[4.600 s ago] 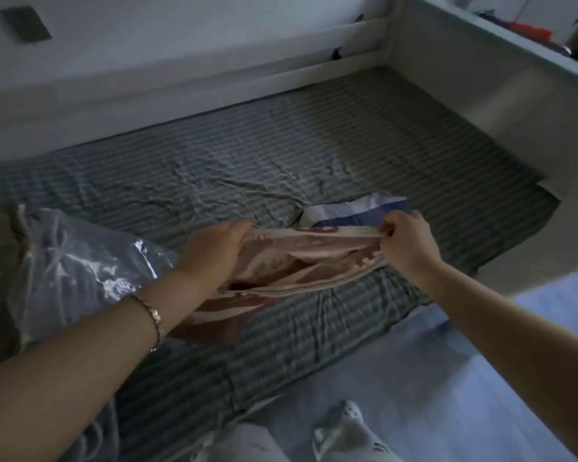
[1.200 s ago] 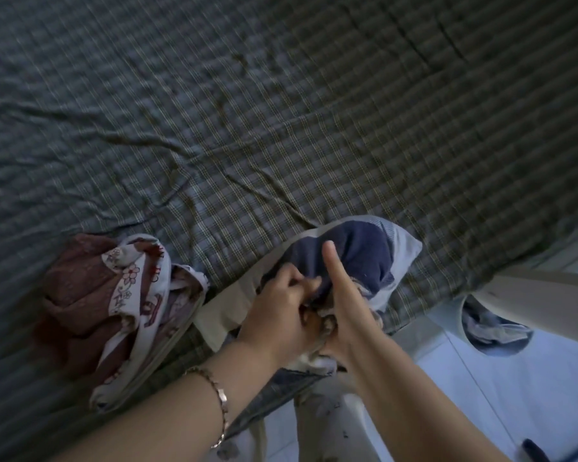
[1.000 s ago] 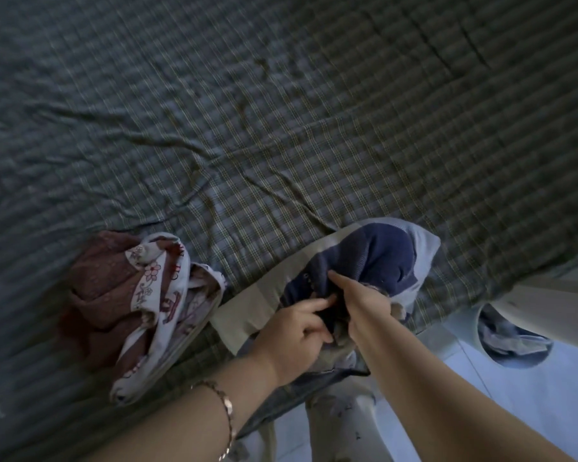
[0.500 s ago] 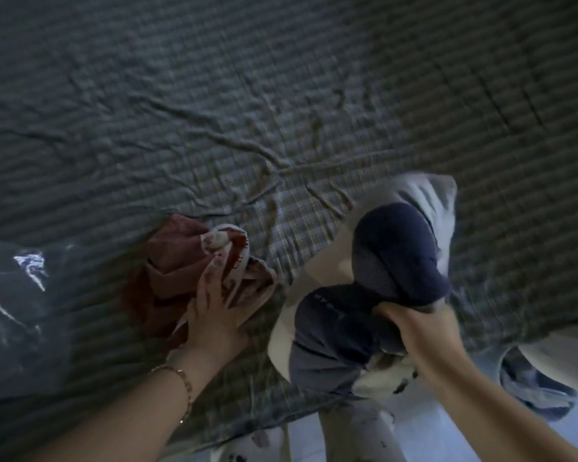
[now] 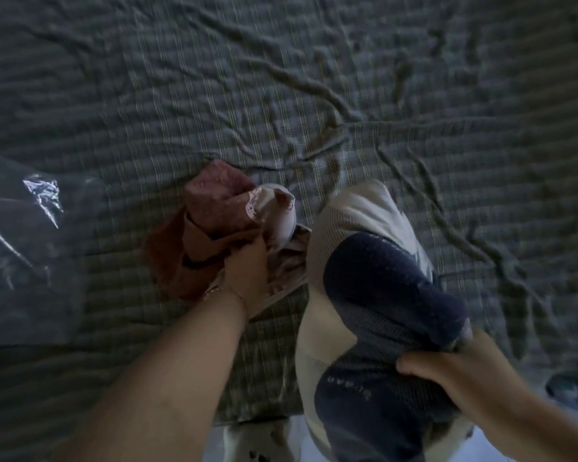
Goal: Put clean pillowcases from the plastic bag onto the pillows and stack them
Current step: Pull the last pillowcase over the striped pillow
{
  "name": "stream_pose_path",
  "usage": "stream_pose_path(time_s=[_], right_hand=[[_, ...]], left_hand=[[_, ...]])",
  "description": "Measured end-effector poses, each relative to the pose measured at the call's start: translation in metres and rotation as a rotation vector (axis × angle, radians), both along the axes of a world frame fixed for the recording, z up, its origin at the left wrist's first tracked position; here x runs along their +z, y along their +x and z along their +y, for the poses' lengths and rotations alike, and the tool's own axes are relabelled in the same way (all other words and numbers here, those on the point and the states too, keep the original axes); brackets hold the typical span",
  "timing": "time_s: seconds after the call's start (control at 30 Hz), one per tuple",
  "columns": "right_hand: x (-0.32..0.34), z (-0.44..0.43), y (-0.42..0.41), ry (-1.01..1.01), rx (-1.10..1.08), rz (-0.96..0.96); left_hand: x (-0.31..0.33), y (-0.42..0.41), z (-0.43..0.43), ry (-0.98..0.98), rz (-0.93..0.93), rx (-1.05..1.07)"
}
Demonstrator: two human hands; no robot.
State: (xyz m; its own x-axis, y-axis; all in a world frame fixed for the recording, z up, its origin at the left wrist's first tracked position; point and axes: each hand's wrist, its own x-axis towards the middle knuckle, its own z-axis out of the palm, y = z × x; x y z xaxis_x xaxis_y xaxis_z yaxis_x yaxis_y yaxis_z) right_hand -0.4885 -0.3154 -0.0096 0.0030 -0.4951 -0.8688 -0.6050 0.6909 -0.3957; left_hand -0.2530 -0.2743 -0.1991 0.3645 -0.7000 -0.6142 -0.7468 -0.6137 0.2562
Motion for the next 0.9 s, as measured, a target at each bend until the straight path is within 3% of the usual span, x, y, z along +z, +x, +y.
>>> stream_pose_path(time_s=[0.07, 0.17, 0.27, 0.37, 0.53, 0.67, 0.9], right_hand=[[-0.001, 0.007, 0.004, 0.028, 0.034, -0.028], [0.005, 0.011, 0.008, 0.057, 0.084, -0.05], [0.02, 0.006, 0.012, 0.094, 0.192, -0.054], [0.035, 0.002, 0.022, 0.12, 0.292, -0.095], [0.06, -0.007, 0.053, 0.118, 0.503, -0.192], [0.067, -0.016, 0.074, 0.13, 0.408, -0.25], [0.058, -0.032, 0.074, 0.22, 0.079, -0.239]], left_hand=[[0.013, 0.016, 0.0, -0.013, 0.101, 0.186], [0.053, 0.046, -0.013, -0.182, 0.11, 0.554], [0.11, 0.071, -0.031, -0.229, 0.156, 0.651], [0.171, 0.08, -0.046, -0.233, 0.266, 0.386], [0.257, 0.055, -0.051, -0.487, 0.595, 0.115], [0.277, 0.042, -0.015, -0.508, 0.437, -0.397], [0.284, 0.031, 0.046, -0.833, 0.515, -0.265]])
